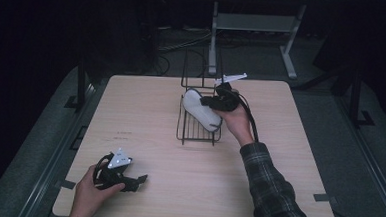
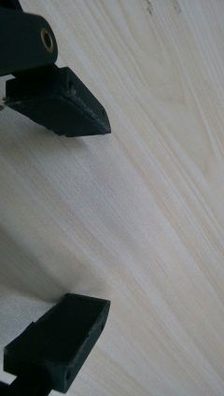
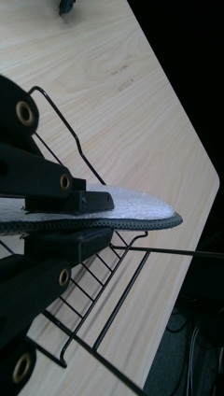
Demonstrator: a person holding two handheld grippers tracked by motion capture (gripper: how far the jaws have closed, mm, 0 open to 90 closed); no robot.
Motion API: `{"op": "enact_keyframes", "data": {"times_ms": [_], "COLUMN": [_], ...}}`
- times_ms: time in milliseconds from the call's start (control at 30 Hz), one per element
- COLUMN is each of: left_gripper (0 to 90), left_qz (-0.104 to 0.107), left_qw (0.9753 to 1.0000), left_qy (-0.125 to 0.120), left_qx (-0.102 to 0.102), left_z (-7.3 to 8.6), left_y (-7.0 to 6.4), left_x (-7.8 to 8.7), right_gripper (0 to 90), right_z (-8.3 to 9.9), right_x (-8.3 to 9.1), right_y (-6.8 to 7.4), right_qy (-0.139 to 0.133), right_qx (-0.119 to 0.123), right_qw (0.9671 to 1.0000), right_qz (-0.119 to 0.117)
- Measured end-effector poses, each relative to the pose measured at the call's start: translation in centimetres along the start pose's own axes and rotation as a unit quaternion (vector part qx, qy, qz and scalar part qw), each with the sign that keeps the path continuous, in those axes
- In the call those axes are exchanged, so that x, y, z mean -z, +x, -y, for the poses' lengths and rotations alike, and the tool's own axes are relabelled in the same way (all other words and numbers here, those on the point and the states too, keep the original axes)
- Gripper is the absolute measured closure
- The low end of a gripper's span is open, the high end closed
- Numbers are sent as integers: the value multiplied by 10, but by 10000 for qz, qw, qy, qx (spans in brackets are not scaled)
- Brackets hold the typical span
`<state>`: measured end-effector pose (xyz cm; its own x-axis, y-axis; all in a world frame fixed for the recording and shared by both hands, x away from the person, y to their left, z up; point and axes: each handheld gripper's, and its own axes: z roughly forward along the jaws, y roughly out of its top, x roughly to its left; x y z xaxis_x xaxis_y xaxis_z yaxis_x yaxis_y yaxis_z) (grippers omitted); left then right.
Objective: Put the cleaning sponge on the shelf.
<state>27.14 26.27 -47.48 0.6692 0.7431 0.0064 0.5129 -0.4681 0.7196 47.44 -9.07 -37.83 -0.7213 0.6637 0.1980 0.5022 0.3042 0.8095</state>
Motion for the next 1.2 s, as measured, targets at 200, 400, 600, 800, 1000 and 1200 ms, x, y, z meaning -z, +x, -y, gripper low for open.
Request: {"op": "enact_keyframes", "data": {"times_ms": [200, 400, 600, 800, 1000, 1200], "left_gripper": [125, 125, 125, 125, 125, 125], "left_qz": [-2, 3, 6, 6, 3, 6], "left_qw": [10000, 10000, 10000, 10000, 10000, 10000], "left_qy": [-11, -15, -16, -11, -13, -11], "left_qx": [-5, -13, -4, -5, -2, -6], "left_z": [0, 0, 0, 0, 0, 0], "left_y": [0, 0, 0, 0, 0, 0], "left_x": [0, 0, 0, 0, 0, 0], "right_gripper": [809, 789, 759, 721, 703, 686], "right_z": [1, 5, 9, 13, 19, 25], "right_x": [-9, -13, -15, -17, -21, -25], "right_y": [-2, -10, -15, -21, -27, -30], "right_qy": [54, 121, 148, 256, 339, 496], "right_qx": [-36, -101, -116, -88, -184, -130], "right_qw": [10000, 9999, 9997, 9991, 9984, 9973], "right_qz": [19, 63, 151, 331, 421, 528]}}
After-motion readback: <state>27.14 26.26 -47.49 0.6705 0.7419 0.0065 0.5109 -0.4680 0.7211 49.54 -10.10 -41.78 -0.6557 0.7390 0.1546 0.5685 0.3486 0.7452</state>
